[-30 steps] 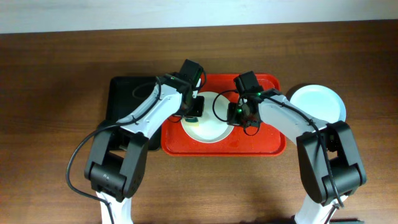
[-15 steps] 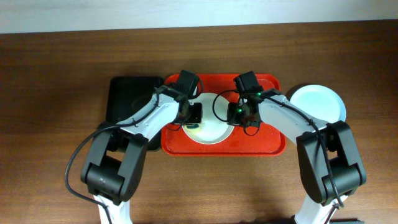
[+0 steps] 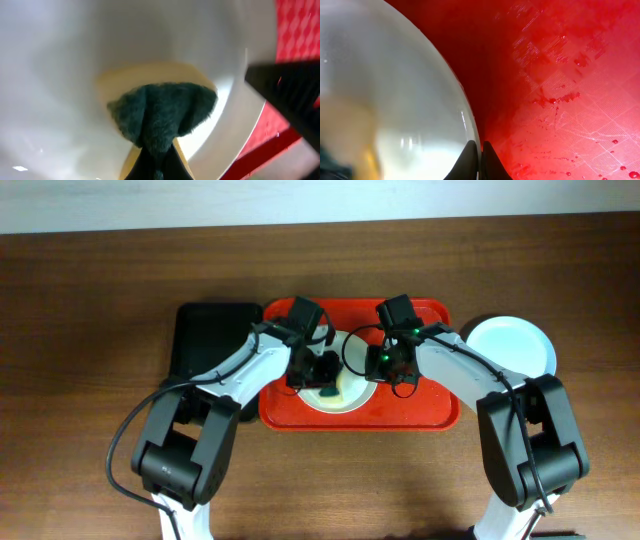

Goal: Clean dirty plates on tray and stack at the side
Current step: 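Scrub the yellow smear in the white plate with the left gripper's sponge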

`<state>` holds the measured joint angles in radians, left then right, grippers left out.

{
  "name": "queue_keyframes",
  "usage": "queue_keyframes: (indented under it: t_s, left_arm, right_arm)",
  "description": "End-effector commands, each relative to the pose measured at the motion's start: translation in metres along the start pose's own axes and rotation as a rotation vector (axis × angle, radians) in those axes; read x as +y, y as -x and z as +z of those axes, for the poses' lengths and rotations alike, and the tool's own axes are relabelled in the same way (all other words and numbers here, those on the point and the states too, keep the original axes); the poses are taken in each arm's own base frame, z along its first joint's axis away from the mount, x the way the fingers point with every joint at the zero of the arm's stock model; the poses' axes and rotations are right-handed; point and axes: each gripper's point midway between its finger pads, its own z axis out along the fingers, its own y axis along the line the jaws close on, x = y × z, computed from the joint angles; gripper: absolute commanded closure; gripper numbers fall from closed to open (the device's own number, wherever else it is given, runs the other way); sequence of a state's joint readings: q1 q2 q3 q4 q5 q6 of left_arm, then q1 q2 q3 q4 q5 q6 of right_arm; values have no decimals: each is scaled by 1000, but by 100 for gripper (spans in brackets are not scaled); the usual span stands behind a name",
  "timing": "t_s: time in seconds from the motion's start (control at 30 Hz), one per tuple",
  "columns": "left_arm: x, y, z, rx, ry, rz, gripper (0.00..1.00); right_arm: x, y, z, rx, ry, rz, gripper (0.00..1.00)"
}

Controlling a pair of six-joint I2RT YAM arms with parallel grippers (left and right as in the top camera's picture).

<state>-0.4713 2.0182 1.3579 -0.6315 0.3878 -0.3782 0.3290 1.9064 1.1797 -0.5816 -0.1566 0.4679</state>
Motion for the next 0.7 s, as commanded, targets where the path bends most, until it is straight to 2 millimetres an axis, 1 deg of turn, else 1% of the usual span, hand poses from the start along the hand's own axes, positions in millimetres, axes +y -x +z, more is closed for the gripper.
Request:
queue_keyframes:
  t_s: [0.0,0.03,0.1,0.2,0.33,0.53,0.6,0.67]
  left_arm:
    - [-4,49,-61,-224,76,43,100]
    - [1,54,-69,-258,117,43,100]
    - [9,56,-72,-278,177,41,100]
    - [17,49,-63,-253,205,34,100]
    - [32,38,-36,-182,232,15,100]
    - [46,16,12,-61,263,12,100]
    - [44,8,24,-20,238,10,100]
    - [34,-2,32,28,171,5,100]
  right_arm:
    - [-2,-10,8,34,-6,-2,96]
    - [-2,-10,8,34,-6,-2,96]
    - [-2,-10,8,33,-5,-2,96]
    - [-2,-10,8,33,-5,-2,96]
    - [-2,-10,8,33,-5,-2,96]
    - [-2,-10,8,33,-5,-2,96]
    - [-2,-10,8,33,-5,-2,96]
    - [-2,-10,8,33,-5,-2,96]
